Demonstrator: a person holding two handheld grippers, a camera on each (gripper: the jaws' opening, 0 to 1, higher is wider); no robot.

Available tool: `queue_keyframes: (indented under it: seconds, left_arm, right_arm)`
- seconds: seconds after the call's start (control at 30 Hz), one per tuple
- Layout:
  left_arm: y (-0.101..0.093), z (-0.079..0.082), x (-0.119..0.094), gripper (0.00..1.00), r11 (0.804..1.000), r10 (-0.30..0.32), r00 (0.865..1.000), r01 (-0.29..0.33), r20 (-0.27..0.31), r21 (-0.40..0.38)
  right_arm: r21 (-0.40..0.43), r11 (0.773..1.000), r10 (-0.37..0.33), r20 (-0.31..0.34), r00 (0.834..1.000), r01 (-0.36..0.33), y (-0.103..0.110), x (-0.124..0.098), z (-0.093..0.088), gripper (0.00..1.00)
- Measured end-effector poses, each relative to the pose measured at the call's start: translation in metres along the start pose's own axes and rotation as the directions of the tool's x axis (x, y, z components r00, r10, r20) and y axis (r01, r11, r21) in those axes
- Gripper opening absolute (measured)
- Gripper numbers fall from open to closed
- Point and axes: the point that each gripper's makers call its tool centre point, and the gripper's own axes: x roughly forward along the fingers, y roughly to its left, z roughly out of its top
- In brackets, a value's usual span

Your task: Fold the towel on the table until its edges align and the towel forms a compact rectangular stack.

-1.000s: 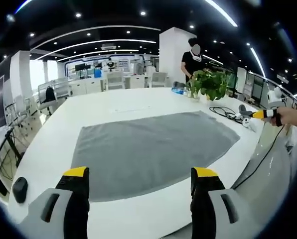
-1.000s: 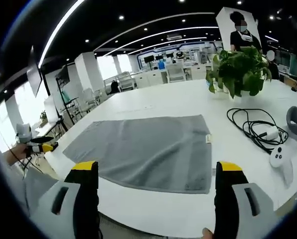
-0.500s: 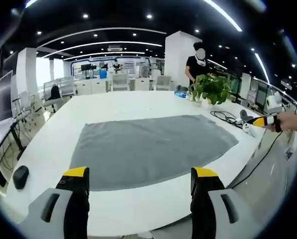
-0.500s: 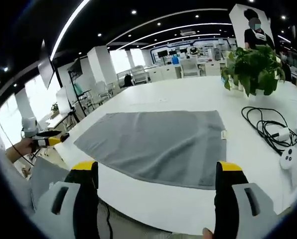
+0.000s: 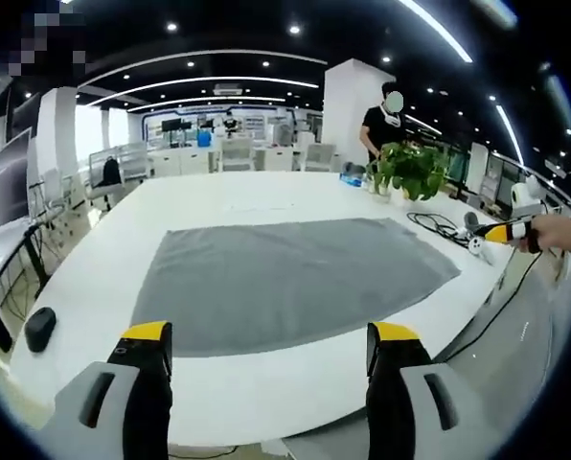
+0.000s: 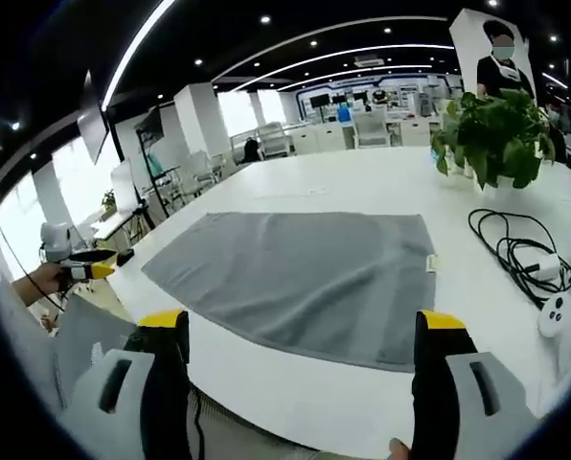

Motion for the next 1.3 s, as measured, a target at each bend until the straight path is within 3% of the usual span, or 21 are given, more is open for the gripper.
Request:
queue_keyframes:
  seconds: [0.1, 0.2, 0.3, 0.43, 0.67, 0.93, 1.3]
  left_arm:
    - [-0.007, -0.004, 0.012, 0.85, 1.000, -0.030, 0.998, 0.031, -0.049, 0.003]
    - [-0.009, 0.008, 0.013, 0.85, 0.999, -0.031, 0.999, 0.031, -0.012, 0.037]
    - [-0.010, 0.012, 0.016, 0.85, 0.999, -0.034, 0.999, 0.034, 0.002, 0.010]
    - [-0.013, 0.016, 0.019, 0.85, 0.999, -0.045, 0.999, 0.045, 0.007, -0.005]
    - [-0.027, 0.025, 0.029, 0.85, 0.994, -0.093, 0.996, 0.093, -0.006, 0.056]
    - [-0.066, 0.036, 0.043, 0.85, 0.975, -0.171, 0.985, 0.173, -0.028, 0.137]
    - [-0.122, 0.048, 0.061, 0.85, 0.938, -0.283, 0.959, 0.284, -0.032, 0.201]
  right_arm:
    - [0.013, 1.000, -0.015, -0.011, 1.000, 0.016, -0.005, -0.002, -0.002, 0.99]
    - [0.008, 1.000, -0.012, -0.002, 1.000, 0.012, -0.008, -0.003, -0.001, 0.99]
    - [0.010, 1.000, -0.018, -0.003, 1.000, 0.018, -0.015, -0.003, -0.002, 0.99]
    - [0.035, 0.999, -0.024, 0.018, 1.000, 0.024, -0.020, -0.004, 0.001, 0.99]
    - [0.034, 0.999, -0.031, 0.022, 0.999, 0.031, -0.033, 0.001, 0.004, 0.99]
    - [0.019, 0.999, -0.040, 0.025, 0.999, 0.040, -0.046, 0.003, 0.012, 0.98]
    - [-0.055, 0.998, -0.028, 0.028, 0.999, 0.030, -0.061, 0.006, 0.044, 0.98]
